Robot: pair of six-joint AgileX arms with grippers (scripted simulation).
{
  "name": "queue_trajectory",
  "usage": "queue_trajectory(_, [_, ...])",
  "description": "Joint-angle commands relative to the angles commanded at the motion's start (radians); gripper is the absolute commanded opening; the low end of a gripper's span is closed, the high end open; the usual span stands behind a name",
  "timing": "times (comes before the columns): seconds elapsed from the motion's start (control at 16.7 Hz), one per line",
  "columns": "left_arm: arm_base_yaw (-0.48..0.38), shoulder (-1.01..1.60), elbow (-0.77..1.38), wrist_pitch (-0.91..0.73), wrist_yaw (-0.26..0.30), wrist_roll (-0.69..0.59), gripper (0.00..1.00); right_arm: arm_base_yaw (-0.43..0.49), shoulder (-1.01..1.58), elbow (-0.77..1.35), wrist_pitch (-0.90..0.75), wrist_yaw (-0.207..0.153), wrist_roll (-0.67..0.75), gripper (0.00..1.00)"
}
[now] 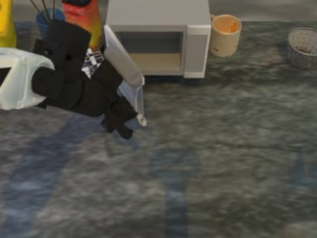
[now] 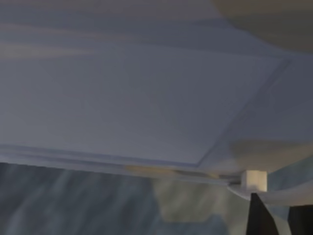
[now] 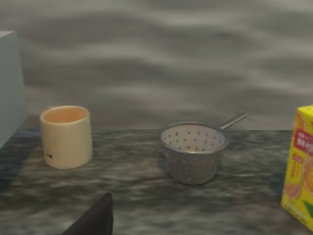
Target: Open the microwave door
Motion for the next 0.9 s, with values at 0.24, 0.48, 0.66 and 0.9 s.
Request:
queue_trajectory(0.24, [0.014, 0.002, 0.004, -0.015, 0.015, 0.031, 0.0, 0.0, 0.0, 0.0, 0.0, 0.0, 0.0, 1.0])
queue_trajectory(0.48, [0.035, 0.001, 0.011, -0.034, 0.038, 0.075, 0.0, 0.0, 0.0, 0.0, 0.0, 0.0, 0.0, 1.0])
queue_trajectory(0.66, [0.039, 0.001, 0.012, -0.039, 0.042, 0.083, 0.0, 0.0, 0.0, 0.0, 0.0, 0.0, 0.0, 1.0])
queue_trajectory(0.9, [0.039, 0.001, 0.012, -0.039, 0.042, 0.083, 0.0, 0.0, 0.0, 0.0, 0.0, 0.0, 0.0, 1.0])
